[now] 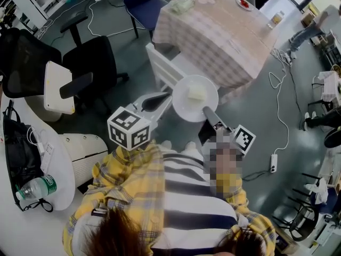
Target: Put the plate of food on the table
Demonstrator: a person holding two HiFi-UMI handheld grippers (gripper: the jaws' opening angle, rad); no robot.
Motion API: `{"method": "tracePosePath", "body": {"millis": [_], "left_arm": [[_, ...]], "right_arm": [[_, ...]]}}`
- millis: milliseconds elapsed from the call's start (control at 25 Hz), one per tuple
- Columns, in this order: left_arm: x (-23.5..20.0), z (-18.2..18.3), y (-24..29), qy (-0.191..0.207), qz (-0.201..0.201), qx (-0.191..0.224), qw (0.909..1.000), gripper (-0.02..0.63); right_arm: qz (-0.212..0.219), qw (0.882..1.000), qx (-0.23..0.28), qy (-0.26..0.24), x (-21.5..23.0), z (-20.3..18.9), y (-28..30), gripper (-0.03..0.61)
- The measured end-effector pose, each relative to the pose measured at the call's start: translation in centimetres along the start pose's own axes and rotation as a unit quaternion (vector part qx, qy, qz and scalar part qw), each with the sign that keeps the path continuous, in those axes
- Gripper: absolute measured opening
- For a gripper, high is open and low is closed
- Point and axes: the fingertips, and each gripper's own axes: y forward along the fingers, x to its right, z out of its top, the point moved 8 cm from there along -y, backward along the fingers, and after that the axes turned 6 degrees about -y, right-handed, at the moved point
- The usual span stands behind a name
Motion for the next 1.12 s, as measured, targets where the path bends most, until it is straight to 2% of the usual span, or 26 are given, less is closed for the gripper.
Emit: {"method": "tracePosePath", "body": {"millis": [480,680,1120], "left_arm": [[-1.3,1.9,3.6,0.017,-0.014,-0.006,0.9997,0.012],[-1.4,3.9,7.1,0.015,-0.003,0.0,0.9999,0.014],[-3.8,7.3,11.5,0.017,0.046,0.011,0.9988,0.018]], "right_arm": [[0.008,1.0,0.01,-0.002,0.5,3.7,2.8,0.015],[0.017,1.0,0.001,0.002,0.5,7.4,4.3,0.015],[0.029,0.999,-0.036,0.012,1.4,12.9,8.9,0.015]]}}
